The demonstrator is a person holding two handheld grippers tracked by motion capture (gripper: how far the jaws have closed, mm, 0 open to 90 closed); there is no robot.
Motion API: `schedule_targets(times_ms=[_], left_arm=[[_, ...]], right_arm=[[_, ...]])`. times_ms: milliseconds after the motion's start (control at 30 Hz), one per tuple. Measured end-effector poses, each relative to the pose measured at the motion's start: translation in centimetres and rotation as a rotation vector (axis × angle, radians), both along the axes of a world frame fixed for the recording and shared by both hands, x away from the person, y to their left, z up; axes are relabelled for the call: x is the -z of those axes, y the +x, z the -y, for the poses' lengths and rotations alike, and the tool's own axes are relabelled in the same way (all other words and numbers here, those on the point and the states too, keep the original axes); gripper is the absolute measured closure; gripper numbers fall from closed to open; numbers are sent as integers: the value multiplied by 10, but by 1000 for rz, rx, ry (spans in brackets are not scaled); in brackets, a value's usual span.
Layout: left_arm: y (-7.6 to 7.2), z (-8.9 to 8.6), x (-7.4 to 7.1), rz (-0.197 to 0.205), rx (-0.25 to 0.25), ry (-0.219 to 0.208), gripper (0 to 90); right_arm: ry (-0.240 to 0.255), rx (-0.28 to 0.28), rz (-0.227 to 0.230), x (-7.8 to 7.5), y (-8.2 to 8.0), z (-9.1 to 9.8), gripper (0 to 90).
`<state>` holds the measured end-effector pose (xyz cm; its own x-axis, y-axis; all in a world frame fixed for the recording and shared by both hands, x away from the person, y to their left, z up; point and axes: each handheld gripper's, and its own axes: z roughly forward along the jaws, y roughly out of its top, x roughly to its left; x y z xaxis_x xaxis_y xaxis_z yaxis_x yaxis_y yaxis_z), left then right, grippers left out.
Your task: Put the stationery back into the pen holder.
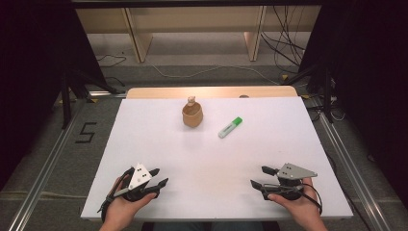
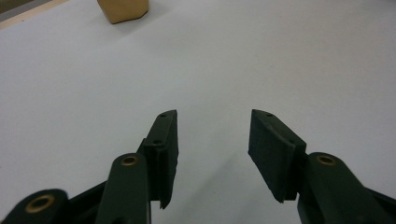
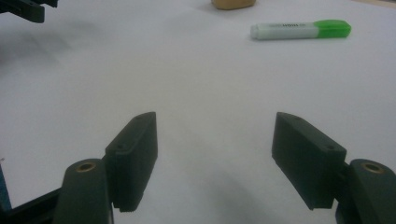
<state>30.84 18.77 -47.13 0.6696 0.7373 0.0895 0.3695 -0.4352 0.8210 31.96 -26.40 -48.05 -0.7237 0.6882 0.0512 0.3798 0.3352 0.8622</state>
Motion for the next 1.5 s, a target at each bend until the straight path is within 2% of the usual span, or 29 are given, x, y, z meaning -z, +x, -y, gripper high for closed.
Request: schedule_targets(times_ms=[100,200,300,400,533,633,767,967,1167,1367,1500], left_arm=[[0,-1,-1,4,-8,3,501],[1,-2,-1,9,-20,-1,472],[1,-2,-1,9,-24,4,446],[1,-2,-1,6,-25,3,427],[1,-2,0,2,-24,2,416],[1,-2,0,-1,-22,1,412],[1,-2,0,-1,-26,0,405],[2,-2,1,-2,-24,2,403],[2,-2,1,-4,-25,2,403],[2,-2,1,-4,-24,1,401],[2,-2,1,-8,-22,-1,400]], right_arm=[[-10,2,4,0,3,-2,347],[-19,-7,12,-3,9,-6,415],[-29,-14,27,-7,17,-13,475],[-28,-15,17,-11,28,-23,531],[-41,-25,12,-17,46,-39,677],[-71,-19,30,-20,60,-50,803],[-100,7,7,-23,82,-64,900],[-120,47,-45,-22,119,-81,900],[-141,64,-70,-23,151,-98,900],[-164,95,-101,-18,179,-114,900],[-178,92,-112,-16,193,-126,900]])
